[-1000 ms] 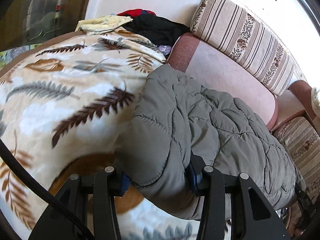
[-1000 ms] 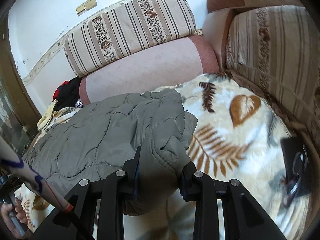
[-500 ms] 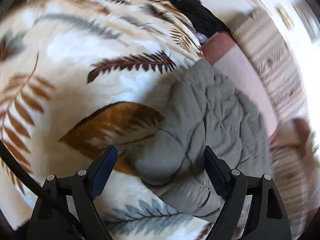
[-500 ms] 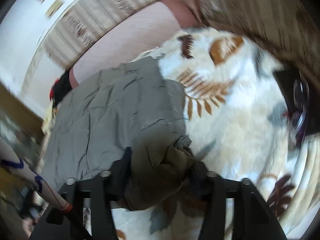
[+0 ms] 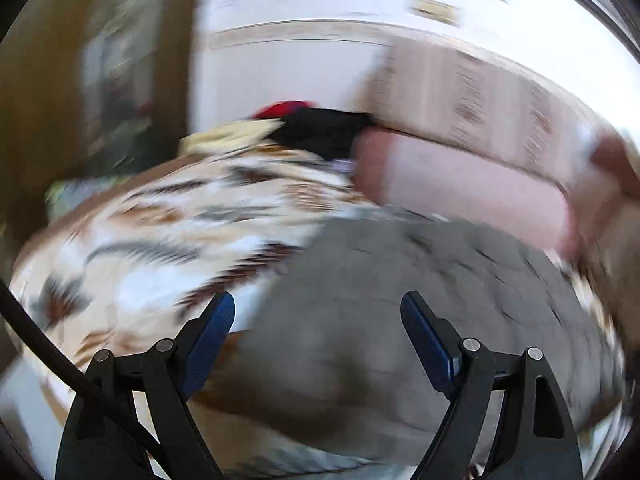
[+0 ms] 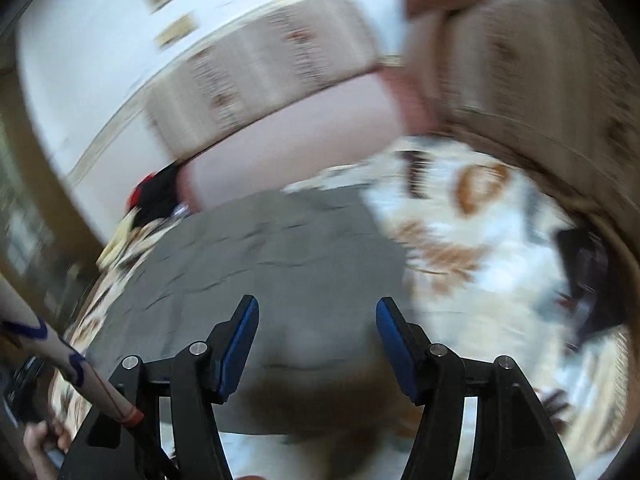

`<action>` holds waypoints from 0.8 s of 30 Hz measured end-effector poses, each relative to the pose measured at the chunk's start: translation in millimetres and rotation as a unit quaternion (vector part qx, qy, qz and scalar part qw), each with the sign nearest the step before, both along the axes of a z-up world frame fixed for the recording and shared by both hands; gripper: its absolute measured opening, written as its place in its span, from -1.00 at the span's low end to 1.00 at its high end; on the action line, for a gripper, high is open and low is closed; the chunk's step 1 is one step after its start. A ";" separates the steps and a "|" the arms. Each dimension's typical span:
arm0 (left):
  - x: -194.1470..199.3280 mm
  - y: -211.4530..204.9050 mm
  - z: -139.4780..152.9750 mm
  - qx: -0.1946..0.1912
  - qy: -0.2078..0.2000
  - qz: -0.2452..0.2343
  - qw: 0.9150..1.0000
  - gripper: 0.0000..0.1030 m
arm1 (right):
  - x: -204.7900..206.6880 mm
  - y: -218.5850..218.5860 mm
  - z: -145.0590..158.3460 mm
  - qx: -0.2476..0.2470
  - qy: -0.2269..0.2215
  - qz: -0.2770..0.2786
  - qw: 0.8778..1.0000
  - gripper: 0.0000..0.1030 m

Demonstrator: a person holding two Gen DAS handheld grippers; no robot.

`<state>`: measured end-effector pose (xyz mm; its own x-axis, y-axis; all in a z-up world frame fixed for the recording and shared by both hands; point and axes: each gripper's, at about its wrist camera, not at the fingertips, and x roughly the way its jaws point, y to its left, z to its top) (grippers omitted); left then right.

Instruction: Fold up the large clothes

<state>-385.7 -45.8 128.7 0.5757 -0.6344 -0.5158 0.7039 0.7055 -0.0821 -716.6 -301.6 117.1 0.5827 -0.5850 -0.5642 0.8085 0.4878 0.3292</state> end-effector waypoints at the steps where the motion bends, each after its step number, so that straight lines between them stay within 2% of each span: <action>1: -16.3 -16.1 -2.0 0.011 -0.009 -0.035 0.999 0.64 | 15.1 3.0 4.3 -0.006 0.008 0.021 1.000 0.26; 4: -55.8 -56.3 -9.2 0.047 -0.032 -0.117 0.991 0.64 | 59.5 8.1 9.4 -0.024 0.039 0.067 0.997 0.25; 7: -73.7 -88.0 -22.3 0.082 -0.045 -0.145 0.985 0.64 | 96.4 6.0 7.7 -0.038 0.067 0.095 0.992 0.21; 8: -72.1 -97.0 -28.6 0.100 -0.042 -0.140 0.984 0.64 | 101.2 3.2 4.8 -0.042 0.076 0.097 0.992 0.21; 10: -56.8 -110.8 -44.3 0.117 -0.006 -0.133 0.984 0.66 | 112.2 -2.2 -1.9 -0.054 0.108 0.085 0.989 0.21; 13: -39.2 -119.7 -59.5 0.127 0.038 -0.132 0.982 0.80 | 122.7 -14.6 -27.9 -0.030 0.147 0.097 0.984 0.21; 16: -37.9 -129.7 -67.9 0.144 0.031 -0.132 0.980 0.81 | 128.1 -17.7 -48.9 -0.024 0.178 0.106 0.978 0.22; 20: -36.6 -135.7 -75.8 0.156 0.037 -0.130 0.978 0.83 | 129.1 -29.0 -63.2 0.002 0.178 0.111 0.978 0.23; 22: -37.4 -135.6 -78.5 0.155 0.040 -0.129 0.979 0.84 | 128.5 -32.3 -65.4 0.007 0.177 0.112 0.978 0.23; 24: -38.9 -130.4 -75.3 0.137 0.038 -0.128 0.982 0.84 | 128.8 -29.8 -63.2 0.000 0.178 0.115 0.977 0.22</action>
